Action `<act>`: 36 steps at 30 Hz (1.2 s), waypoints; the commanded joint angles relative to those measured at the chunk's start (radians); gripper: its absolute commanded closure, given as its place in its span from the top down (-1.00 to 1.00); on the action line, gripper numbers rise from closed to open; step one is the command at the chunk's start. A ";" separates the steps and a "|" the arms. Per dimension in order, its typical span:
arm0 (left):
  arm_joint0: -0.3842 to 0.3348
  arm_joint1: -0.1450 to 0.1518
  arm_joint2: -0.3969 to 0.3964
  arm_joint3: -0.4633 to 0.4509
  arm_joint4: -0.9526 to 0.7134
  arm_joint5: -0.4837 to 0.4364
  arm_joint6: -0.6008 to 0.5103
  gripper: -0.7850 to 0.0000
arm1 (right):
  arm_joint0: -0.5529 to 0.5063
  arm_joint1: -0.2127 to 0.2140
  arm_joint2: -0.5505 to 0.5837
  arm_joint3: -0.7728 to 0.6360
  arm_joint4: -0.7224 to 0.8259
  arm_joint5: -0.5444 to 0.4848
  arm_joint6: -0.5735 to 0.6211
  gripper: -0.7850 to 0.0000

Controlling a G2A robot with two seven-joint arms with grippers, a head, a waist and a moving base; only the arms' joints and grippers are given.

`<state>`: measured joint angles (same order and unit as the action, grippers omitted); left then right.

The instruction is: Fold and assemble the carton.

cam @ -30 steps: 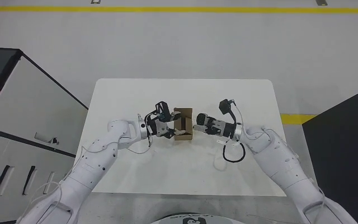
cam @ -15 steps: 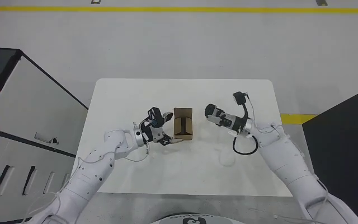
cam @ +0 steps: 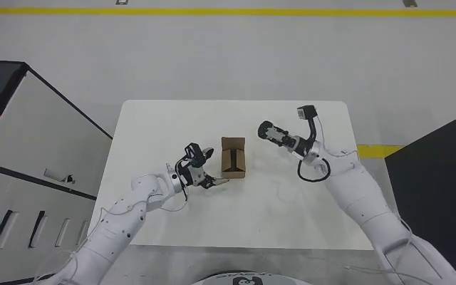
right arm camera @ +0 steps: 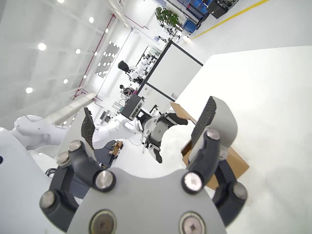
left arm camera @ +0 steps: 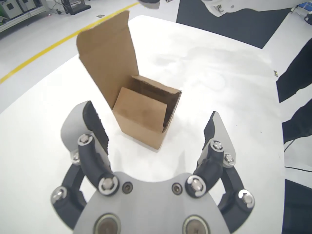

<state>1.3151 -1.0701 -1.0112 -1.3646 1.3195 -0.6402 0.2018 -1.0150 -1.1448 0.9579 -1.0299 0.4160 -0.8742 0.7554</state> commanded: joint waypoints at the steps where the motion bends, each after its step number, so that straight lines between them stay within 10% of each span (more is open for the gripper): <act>1: 0.005 -0.003 0.007 0.017 0.013 0.030 0.014 1.00 | 0.032 -0.014 -0.027 0.039 0.083 0.025 0.047 1.00; 10: -0.011 -0.019 0.035 0.072 0.025 0.086 0.055 1.00 | 0.153 -0.082 -0.126 0.232 0.260 0.032 0.222 1.00; 36: -0.026 -0.028 0.016 0.128 0.032 0.116 0.073 1.00 | 0.232 -0.192 -0.264 0.428 0.205 -0.024 0.167 1.00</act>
<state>1.2873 -1.0986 -0.9912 -1.2368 1.3514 -0.5298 0.2742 -0.7798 -1.3383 0.6942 -0.5985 0.6195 -0.9022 0.9180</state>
